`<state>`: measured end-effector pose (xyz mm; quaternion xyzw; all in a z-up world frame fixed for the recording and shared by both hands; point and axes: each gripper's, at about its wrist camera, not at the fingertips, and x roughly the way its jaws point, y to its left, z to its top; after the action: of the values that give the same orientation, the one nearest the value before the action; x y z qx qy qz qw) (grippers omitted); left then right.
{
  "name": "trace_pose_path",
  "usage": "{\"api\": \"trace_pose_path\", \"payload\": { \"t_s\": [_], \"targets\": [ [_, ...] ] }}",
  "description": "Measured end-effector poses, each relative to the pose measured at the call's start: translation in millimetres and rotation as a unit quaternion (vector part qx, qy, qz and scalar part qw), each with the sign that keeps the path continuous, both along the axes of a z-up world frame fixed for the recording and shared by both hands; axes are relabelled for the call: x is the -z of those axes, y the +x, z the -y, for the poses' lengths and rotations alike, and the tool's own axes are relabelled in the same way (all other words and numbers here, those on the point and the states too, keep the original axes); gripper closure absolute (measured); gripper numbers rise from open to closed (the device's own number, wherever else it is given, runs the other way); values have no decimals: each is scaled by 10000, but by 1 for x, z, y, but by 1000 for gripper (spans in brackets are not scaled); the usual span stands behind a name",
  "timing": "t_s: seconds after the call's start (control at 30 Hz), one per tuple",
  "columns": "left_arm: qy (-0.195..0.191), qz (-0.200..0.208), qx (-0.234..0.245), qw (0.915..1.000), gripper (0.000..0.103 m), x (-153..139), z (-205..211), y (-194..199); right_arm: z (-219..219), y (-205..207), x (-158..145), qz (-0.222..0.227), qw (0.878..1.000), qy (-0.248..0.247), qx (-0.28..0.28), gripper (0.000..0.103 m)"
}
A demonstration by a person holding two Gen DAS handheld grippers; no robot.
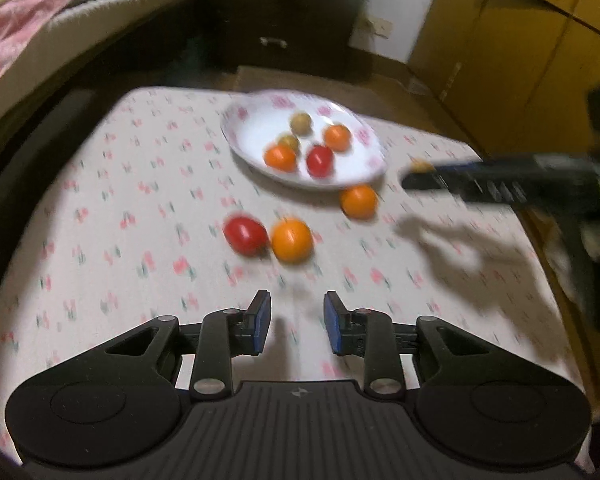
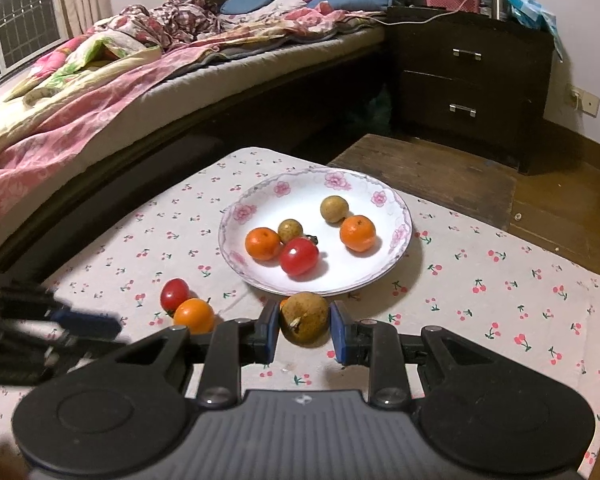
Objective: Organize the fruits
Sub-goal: 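Lift the red tomato with the left gripper while the right lifts the brown fruit, then carry the tomato and brown fruit over the white bowl with both grippers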
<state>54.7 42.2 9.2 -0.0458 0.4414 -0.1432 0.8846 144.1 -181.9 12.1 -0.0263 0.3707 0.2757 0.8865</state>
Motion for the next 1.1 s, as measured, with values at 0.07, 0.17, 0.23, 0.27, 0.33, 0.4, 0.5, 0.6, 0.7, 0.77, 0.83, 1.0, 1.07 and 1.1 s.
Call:
{"api": "trace_pose_path", "payload": {
  "t_s": [0.07, 0.17, 0.23, 0.27, 0.33, 0.4, 0.5, 0.6, 0.7, 0.77, 0.83, 1.0, 1.07, 1.1],
  "targets": [
    [82, -101, 101, 9999, 64, 4, 2, -15, 1, -1, -1, -6, 10000, 32, -8, 85],
    [91, -310, 88, 9994, 64, 13, 2, -26, 0, -2, -1, -19, 10000, 5, -28, 85],
    [22, -379, 94, 9992, 61, 16, 1, -31, -2, -4, -1, -22, 10000, -2, -58, 85],
    [37, -387, 125, 9992, 59, 17, 3, -34, -3, -5, -2, -15, 10000, -6, -78, 85],
    [147, -367, 190, 9990, 53, 20, 6, -37, -4, -7, -3, -9, 9999, -4, -126, 85],
    [118, -401, 246, 9988, 52, 23, 9, -39, -5, -9, -3, -3, 9999, -12, -146, 85],
    [145, -426, 323, 9985, 53, 25, 14, -41, -6, -12, -4, 7, 9999, -14, -162, 85],
    [407, -381, 480, 9973, 59, 27, 25, -45, -5, -13, -6, 16, 9999, -10, -141, 85],
    [474, -343, 513, 9970, 59, 27, 28, -46, -2, -14, -8, 43, 9999, -2, -119, 85],
    [477, -336, 473, 9972, 64, 28, 27, -45, -1, -15, -9, 56, 9999, 2, -92, 85],
    [456, -319, 454, 9974, 66, 29, 27, -42, 1, -15, -11, 81, 9999, 2, -68, 85],
    [508, -289, 513, 9970, 67, 30, 32, -37, 9, -14, -16, 127, 9999, 41, 48, 85],
    [547, -267, 530, 9967, 67, 30, 33, -37, 11, -13, -16, 127, 9999, 45, 70, 85],
    [555, -262, 531, 9967, 67, 30, 34, -37, 11, -13, -16, 120, 9999, 39, 74, 85]
  ]
}}
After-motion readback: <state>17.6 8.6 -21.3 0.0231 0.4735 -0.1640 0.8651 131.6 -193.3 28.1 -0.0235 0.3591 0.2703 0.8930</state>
